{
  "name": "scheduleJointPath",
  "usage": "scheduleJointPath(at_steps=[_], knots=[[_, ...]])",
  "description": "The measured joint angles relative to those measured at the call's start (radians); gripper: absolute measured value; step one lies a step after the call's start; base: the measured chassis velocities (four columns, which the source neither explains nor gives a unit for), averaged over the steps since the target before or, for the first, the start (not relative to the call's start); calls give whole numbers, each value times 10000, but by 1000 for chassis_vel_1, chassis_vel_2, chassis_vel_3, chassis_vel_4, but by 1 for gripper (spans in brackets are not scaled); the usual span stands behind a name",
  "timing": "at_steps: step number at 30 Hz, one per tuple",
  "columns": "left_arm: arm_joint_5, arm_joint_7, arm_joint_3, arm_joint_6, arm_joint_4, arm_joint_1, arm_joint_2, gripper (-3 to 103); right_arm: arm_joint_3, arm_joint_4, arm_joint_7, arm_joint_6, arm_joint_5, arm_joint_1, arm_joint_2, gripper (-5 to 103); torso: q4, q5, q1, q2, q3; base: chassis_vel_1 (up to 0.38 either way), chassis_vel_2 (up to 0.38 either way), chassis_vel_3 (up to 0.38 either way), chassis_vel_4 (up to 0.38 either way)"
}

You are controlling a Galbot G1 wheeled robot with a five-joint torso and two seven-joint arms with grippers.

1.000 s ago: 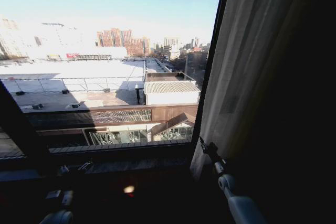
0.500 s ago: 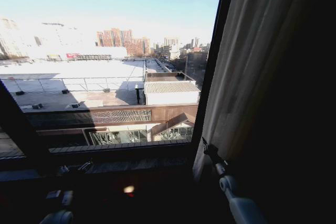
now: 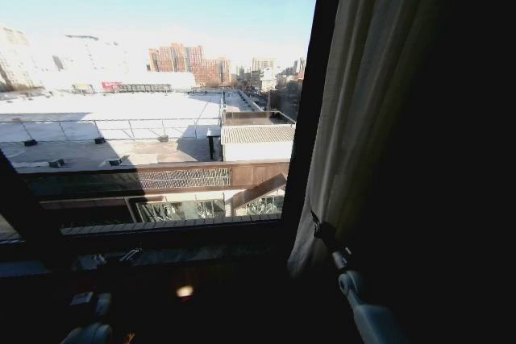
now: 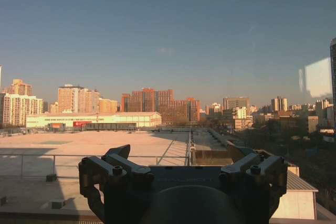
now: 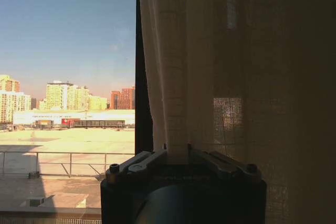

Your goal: Open the curtains by pulling them apart, changing their state from closed to fully open.

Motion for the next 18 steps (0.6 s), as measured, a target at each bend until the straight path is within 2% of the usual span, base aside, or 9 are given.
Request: scheduleJointPath(at_steps=[14, 18], knots=[[0, 2, 2, 0, 0, 0, -1, 100, -21, -77, -4, 255, 119, 31, -22, 0, 0, -3, 0, 0, 0, -321, -316, 319, 339], [0, 11, 6, 0, -3, -1, -2, 100, -16, -47, -117, 347, 25, -8, -53, 0, -5, 5, 1, -1, 1, -221, -216, 200, 174]])
